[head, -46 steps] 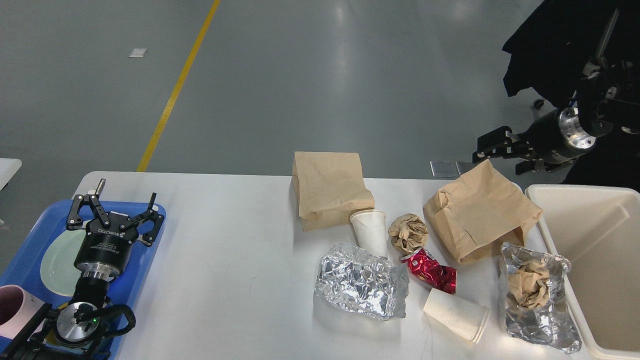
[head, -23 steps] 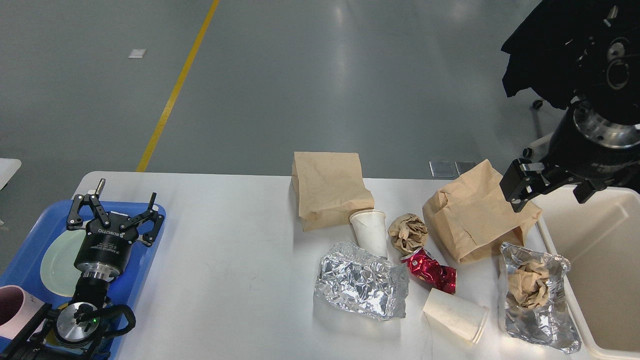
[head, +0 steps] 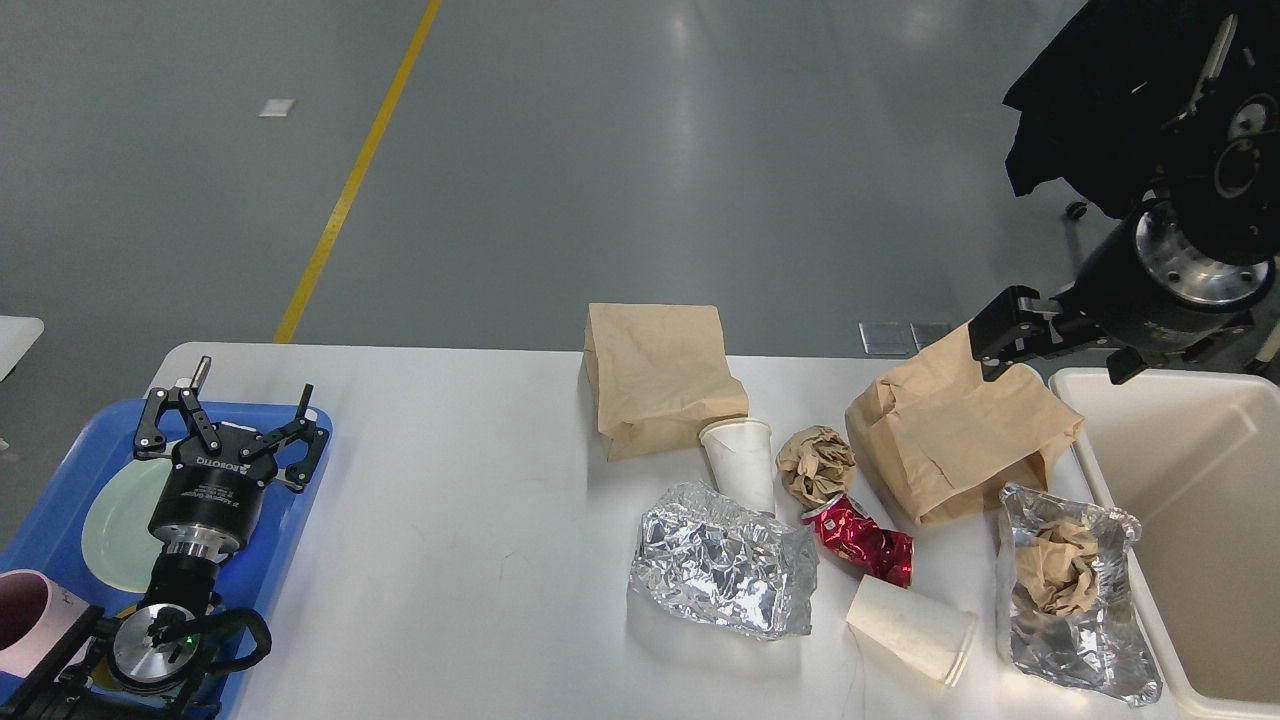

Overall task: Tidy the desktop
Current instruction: 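Lower the right gripper onto the brown paper bag and grasp it, then lift the brown paper bag over the white bin and release it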

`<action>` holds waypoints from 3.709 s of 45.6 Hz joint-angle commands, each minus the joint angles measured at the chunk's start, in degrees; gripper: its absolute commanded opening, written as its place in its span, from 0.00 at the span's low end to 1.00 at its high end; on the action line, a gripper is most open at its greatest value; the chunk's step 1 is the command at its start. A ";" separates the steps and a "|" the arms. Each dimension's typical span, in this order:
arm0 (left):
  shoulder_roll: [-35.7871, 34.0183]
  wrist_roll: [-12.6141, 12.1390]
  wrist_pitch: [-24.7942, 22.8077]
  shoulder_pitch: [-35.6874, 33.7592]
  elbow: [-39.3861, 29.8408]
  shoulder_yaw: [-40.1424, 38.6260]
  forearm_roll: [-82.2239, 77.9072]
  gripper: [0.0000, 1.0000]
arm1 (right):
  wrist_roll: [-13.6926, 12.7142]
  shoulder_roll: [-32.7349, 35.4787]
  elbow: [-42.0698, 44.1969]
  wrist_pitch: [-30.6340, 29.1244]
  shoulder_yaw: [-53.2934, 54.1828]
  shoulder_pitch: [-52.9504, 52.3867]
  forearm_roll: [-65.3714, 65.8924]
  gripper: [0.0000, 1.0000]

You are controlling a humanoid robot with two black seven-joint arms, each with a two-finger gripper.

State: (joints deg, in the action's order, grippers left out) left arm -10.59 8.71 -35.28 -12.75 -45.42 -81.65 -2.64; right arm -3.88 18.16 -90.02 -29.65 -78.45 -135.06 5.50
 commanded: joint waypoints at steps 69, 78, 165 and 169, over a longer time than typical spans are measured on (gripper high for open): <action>0.04 0.00 -0.05 -0.08 0.07 0.00 0.00 0.97 | 1.41 -18.42 72.70 22.79 15.79 79.08 26.49 0.91; 0.04 0.00 -0.06 -0.08 0.07 0.00 0.00 0.97 | 1.41 -18.42 72.70 22.97 15.87 80.22 26.40 0.69; 0.04 0.00 -0.06 -0.08 0.07 0.00 0.00 0.97 | -9.92 -3.92 40.81 2.32 17.38 37.17 9.63 0.00; -0.04 0.00 -0.06 0.01 -0.02 0.00 0.00 0.97 | -9.92 -3.92 35.37 0.03 12.46 29.70 4.62 0.00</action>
State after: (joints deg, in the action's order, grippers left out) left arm -10.57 8.70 -35.28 -12.82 -45.39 -81.65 -2.64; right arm -13.63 14.02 -48.26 -26.03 -60.32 -96.07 16.00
